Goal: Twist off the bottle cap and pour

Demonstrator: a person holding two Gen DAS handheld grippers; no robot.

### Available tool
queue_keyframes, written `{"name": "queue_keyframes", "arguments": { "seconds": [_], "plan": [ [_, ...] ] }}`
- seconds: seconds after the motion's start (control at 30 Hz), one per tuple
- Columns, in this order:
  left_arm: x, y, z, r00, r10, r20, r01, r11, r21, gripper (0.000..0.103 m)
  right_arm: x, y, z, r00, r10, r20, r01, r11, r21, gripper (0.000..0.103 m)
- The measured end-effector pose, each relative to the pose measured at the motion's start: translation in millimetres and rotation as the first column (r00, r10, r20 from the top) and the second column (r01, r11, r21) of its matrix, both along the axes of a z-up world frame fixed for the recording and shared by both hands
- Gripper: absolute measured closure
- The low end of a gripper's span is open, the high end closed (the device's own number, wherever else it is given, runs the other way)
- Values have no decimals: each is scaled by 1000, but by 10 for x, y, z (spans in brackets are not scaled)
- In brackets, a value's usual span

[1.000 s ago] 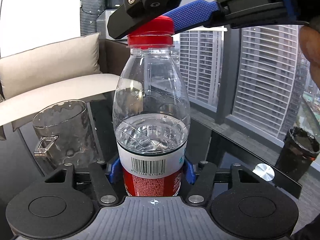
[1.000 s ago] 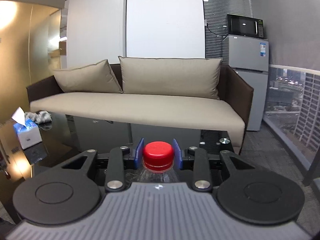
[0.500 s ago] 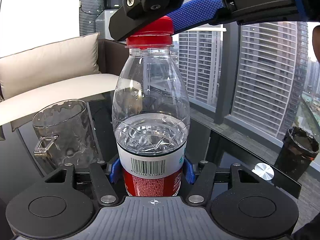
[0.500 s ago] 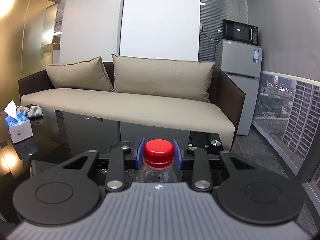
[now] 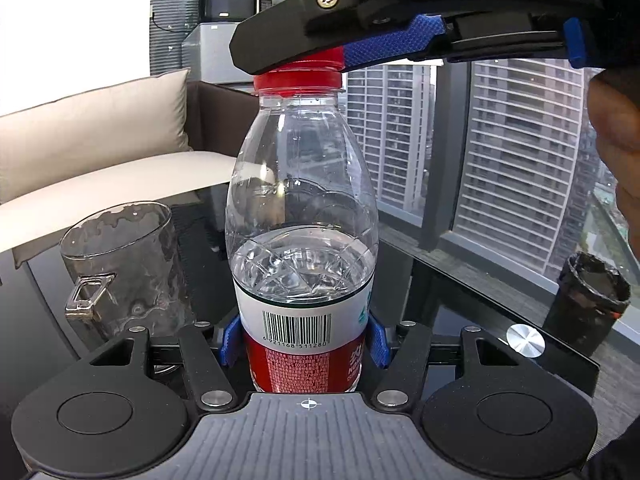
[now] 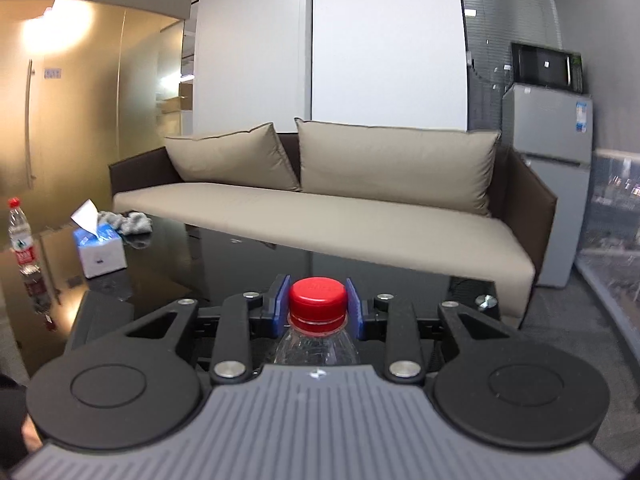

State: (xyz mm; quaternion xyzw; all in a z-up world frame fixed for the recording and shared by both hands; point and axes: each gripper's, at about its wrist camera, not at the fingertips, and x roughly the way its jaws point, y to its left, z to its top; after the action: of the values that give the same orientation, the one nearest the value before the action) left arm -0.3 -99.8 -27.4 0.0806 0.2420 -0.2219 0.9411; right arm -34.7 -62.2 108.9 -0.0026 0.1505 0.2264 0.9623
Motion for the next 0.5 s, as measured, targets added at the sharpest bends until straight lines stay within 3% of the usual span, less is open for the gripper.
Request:
{"name": "queue_keyframes", "arguments": {
  "seconds": [0.37, 0.5],
  "plan": [
    [-64, 6, 32, 1000, 6, 2, -6, 1000, 4, 47, -83, 241, -2, 987, -158, 12, 158, 987, 23, 69],
    [-69, 1, 55, 1000, 6, 0, -6, 1000, 2, 47, -68, 344, -14, 983, -181, 16, 181, 983, -22, 69]
  ]
}}
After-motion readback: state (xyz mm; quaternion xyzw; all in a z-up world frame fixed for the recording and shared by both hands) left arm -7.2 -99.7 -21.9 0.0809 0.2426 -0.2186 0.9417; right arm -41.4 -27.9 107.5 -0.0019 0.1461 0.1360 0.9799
